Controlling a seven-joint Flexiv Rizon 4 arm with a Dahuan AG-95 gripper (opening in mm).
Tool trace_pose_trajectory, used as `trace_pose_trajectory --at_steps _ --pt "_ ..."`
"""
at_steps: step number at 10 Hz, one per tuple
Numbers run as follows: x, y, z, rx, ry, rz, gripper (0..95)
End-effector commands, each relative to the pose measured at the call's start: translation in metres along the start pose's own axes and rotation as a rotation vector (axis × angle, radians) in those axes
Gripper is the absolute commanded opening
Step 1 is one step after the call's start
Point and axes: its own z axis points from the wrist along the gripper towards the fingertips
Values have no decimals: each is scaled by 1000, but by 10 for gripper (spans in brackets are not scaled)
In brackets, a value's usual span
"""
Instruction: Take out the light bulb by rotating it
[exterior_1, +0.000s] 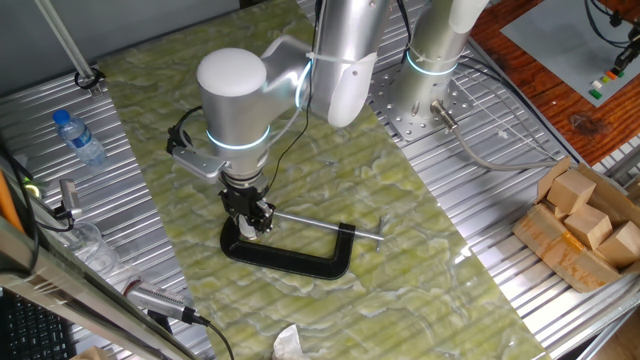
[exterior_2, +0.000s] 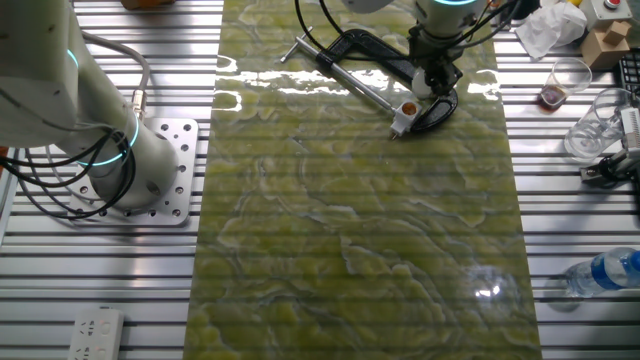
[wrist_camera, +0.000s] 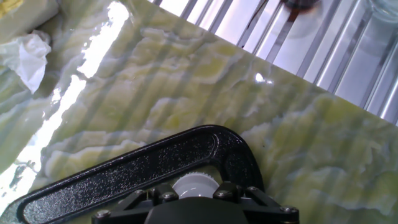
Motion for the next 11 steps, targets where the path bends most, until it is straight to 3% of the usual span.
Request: trace_pose_trajectory --at_steps 1,11 --pt "1 -1 0 -3 -5 -8 0" --pt "2 -1 2 -2 -17 -13 0"
